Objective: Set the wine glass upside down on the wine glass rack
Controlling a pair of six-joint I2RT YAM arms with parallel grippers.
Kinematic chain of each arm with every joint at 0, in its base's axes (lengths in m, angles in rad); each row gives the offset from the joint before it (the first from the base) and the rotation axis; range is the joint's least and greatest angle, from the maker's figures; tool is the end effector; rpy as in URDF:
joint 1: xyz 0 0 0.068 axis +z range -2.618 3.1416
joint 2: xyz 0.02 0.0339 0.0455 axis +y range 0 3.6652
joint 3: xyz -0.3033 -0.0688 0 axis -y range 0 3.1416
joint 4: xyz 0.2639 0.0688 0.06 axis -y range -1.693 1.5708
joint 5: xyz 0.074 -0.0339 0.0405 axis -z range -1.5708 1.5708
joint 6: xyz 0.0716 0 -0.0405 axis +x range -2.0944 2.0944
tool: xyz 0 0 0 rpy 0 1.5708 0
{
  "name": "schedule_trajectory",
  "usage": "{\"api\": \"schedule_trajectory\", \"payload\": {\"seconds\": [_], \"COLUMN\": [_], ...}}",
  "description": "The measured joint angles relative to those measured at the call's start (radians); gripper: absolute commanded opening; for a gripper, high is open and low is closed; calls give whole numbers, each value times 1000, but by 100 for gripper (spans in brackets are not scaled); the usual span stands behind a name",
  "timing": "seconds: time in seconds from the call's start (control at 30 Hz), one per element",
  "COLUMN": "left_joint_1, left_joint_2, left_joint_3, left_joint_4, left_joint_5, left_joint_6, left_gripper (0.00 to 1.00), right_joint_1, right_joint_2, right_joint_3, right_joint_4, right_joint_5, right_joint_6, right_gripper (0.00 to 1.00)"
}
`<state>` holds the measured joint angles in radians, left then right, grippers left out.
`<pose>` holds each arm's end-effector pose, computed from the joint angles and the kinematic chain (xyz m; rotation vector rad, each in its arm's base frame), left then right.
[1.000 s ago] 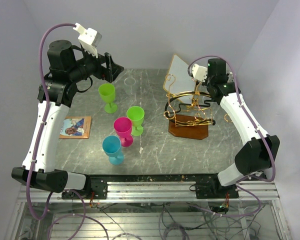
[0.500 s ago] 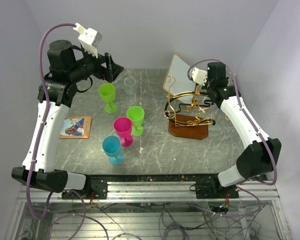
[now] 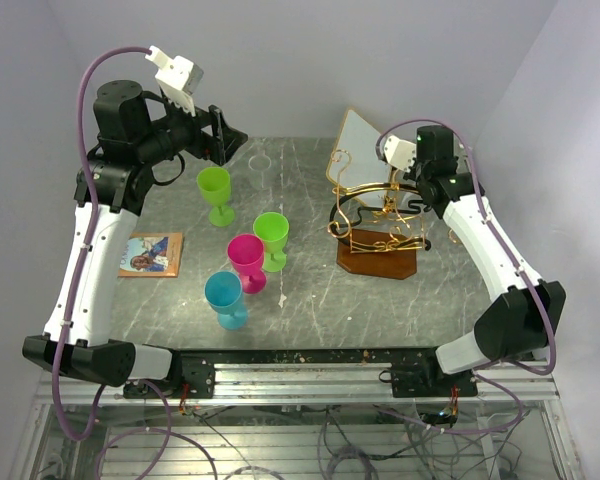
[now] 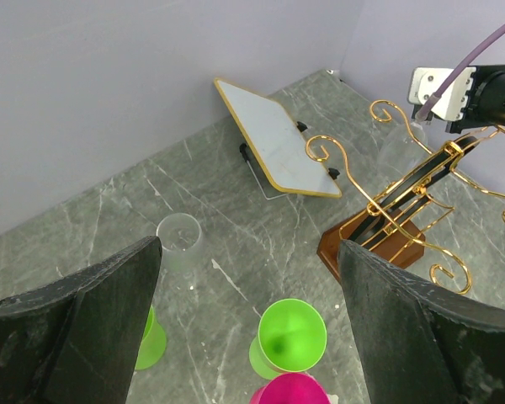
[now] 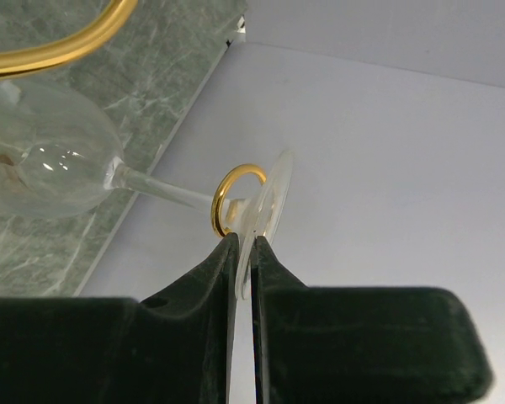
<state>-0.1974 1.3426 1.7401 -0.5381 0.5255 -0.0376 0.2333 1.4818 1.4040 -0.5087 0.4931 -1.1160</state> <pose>0.2931 -0.0952 0.5474 0.5272 1.6494 -0.6221 0.3726 0.0537 0.3790 -1.1650 1.9412 -1.0244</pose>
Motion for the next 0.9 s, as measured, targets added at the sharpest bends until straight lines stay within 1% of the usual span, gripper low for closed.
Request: {"api": "schedule_trajectory", "payload": {"seconds": [0.57,0.9], "left_joint_1": [6,7], "left_joint_2": [-15,-16], "left_joint_3": [-15,-23], "left_joint_4": [2,2], "left_joint_5": [0,0], "left_joint_6": [0,1], "left_gripper": [96,97], "right_joint_1": [0,-1], "right_joint_2": [-30,-60], "right_joint_3": [-23,-24], "right_joint_4": [-25,-55], "right_joint_5": [-44,-65], "right_joint_6": [30,56], "right_gripper": [17,26]}}
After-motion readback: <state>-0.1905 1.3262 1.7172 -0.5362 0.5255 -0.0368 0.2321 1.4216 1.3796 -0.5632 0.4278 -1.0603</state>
